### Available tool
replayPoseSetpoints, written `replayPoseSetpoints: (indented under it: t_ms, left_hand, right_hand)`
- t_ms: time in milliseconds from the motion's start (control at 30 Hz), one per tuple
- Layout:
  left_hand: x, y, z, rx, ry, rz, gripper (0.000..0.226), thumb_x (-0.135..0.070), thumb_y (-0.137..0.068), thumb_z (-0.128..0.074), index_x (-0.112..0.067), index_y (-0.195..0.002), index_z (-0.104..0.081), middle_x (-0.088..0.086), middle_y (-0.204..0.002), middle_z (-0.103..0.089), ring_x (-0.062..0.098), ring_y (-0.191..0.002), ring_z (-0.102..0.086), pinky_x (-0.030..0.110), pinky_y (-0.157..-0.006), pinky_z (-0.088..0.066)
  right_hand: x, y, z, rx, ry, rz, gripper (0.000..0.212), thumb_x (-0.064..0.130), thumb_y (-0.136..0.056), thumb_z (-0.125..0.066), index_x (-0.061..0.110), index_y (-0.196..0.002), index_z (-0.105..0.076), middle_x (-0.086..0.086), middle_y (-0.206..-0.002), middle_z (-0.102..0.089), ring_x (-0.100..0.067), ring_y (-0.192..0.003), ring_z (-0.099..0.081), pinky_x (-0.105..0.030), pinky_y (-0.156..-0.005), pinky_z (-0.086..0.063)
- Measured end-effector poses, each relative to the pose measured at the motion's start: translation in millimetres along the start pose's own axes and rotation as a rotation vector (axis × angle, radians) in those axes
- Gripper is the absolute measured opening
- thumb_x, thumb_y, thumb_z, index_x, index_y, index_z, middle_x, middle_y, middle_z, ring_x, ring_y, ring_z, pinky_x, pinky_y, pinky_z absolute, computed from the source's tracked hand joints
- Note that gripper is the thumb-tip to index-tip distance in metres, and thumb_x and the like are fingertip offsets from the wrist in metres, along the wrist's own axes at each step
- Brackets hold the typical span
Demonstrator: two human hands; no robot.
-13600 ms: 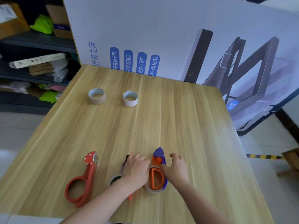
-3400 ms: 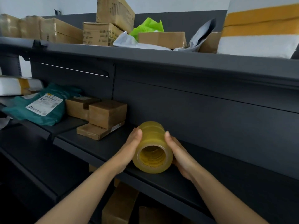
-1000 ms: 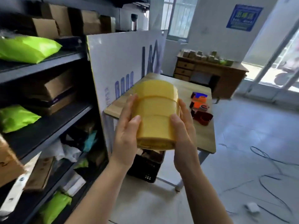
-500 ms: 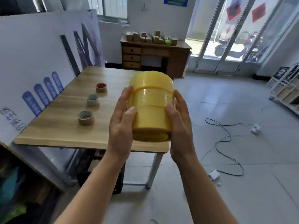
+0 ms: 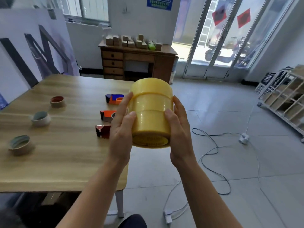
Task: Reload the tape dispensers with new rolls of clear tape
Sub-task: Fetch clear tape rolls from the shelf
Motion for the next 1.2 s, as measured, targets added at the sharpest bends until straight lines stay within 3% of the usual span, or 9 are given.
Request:
replayPoseSetpoints:
  t_ms: [133, 233, 367, 467, 633, 833, 1000, 1133, 1200]
  left_hand:
    - [31, -37, -29, 0.010, 0.013, 0.047, 0.055, -0.035, -0.084, -0.042, -0.039, -0.139, -0.042, -0.001, -0.143, -0.040, 0.026, -0.118, -0.052, 0.044, -0.086, -0.055]
    - [56, -70, -44, -0.008, 0.013, 0.056, 0.055, -0.035, -0.084, -0.042, -0.039, -0.138, -0.043, 0.000, -0.141, -0.042, 0.026, -0.118, -0.052, 0.039, -0.083, -0.055]
    - [91, -126, -61, -0.032, -0.010, 0.068, 0.054, -0.039, -0.084, -0.043, -0.043, -0.137, -0.042, -0.003, -0.142, -0.040, 0.024, -0.120, -0.051, 0.046, -0.089, -0.055]
    - [114, -178, -66, -0.062, -0.028, 0.078, 0.054, -0.041, -0.083, -0.041, -0.045, -0.137, -0.041, -0.005, -0.142, -0.039, 0.023, -0.119, -0.050, 0.042, -0.086, -0.056]
    - [142, -264, -66, -0.118, -0.094, 0.073, 0.054, -0.043, -0.084, -0.039, -0.046, -0.138, -0.036, -0.006, -0.143, -0.038, 0.022, -0.120, -0.050, 0.042, -0.086, -0.056]
    - [158, -338, -55, -0.182, -0.105, 0.090, 0.058, -0.041, -0.083, -0.038, -0.041, -0.141, -0.034, -0.005, -0.141, -0.038, 0.018, -0.115, -0.051, 0.029, -0.076, -0.055]
    - [180, -388, -36, -0.274, -0.092, 0.134, 0.059, -0.040, -0.082, -0.039, -0.040, -0.141, -0.036, -0.003, -0.141, -0.039, 0.021, -0.117, -0.051, 0.036, -0.081, -0.055]
    - [204, -429, -18, -0.366, -0.105, 0.154, 0.057, -0.039, -0.085, -0.041, -0.040, -0.141, -0.036, -0.002, -0.141, -0.040, 0.022, -0.116, -0.051, 0.038, -0.083, -0.055]
    - [219, -453, -8, -0.427, -0.112, 0.166, 0.051, -0.035, -0.091, -0.041, -0.039, -0.142, -0.036, -0.001, -0.141, -0.040, 0.022, -0.116, -0.051, 0.037, -0.083, -0.054]
  right_hand:
    - [-16, -43, 26, -0.007, 0.012, -0.023, 0.063, 0.049, -0.081, -0.045, 0.042, -0.142, -0.032, 0.009, -0.137, -0.043, -0.011, -0.111, -0.057, -0.025, -0.076, -0.056]
    - [-33, -82, 42, -0.004, 0.018, -0.041, 0.062, 0.049, -0.081, -0.045, 0.043, -0.142, -0.033, 0.008, -0.137, -0.044, -0.013, -0.111, -0.057, -0.027, -0.077, -0.056]
    - [-59, -147, 53, 0.012, 0.024, -0.060, 0.064, 0.050, -0.081, -0.045, 0.041, -0.143, -0.033, 0.007, -0.138, -0.044, -0.014, -0.111, -0.057, -0.029, -0.077, -0.056]
    - [-75, -205, 54, 0.027, 0.038, -0.065, 0.063, 0.050, -0.081, -0.045, 0.042, -0.142, -0.033, 0.009, -0.136, -0.043, -0.014, -0.111, -0.056, -0.033, -0.081, -0.057]
    - [-98, -301, 40, 0.081, 0.052, -0.102, 0.063, 0.052, -0.080, -0.043, 0.043, -0.142, -0.032, 0.010, -0.133, -0.042, -0.016, -0.113, -0.055, -0.035, -0.083, -0.057]
    - [-122, -385, 15, 0.147, 0.022, -0.143, 0.060, 0.052, -0.081, -0.043, 0.043, -0.140, -0.034, 0.014, -0.125, -0.045, -0.015, -0.111, -0.055, -0.034, -0.081, -0.056]
    - [-150, -447, -10, 0.207, -0.012, -0.181, 0.044, 0.039, -0.099, -0.045, 0.040, -0.141, -0.035, 0.019, -0.116, -0.046, -0.013, -0.106, -0.056, -0.031, -0.078, -0.055]
    - [-180, -496, -36, 0.281, -0.013, -0.233, 0.059, 0.048, -0.085, -0.049, 0.039, -0.142, -0.037, 0.010, -0.128, -0.047, -0.014, -0.109, -0.056, -0.033, -0.080, -0.055]
    - [-196, -526, -49, 0.326, -0.022, -0.250, 0.055, 0.045, -0.088, -0.050, 0.038, -0.141, -0.037, 0.012, -0.124, -0.048, -0.011, -0.106, -0.056, -0.031, -0.079, -0.054]
Point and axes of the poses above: each hand's wrist, its own y-axis away from the middle knuckle, its own z-axis out of the back of the hand, x = y × z, the point moved 7 cm from there along -y, towards the middle knuckle
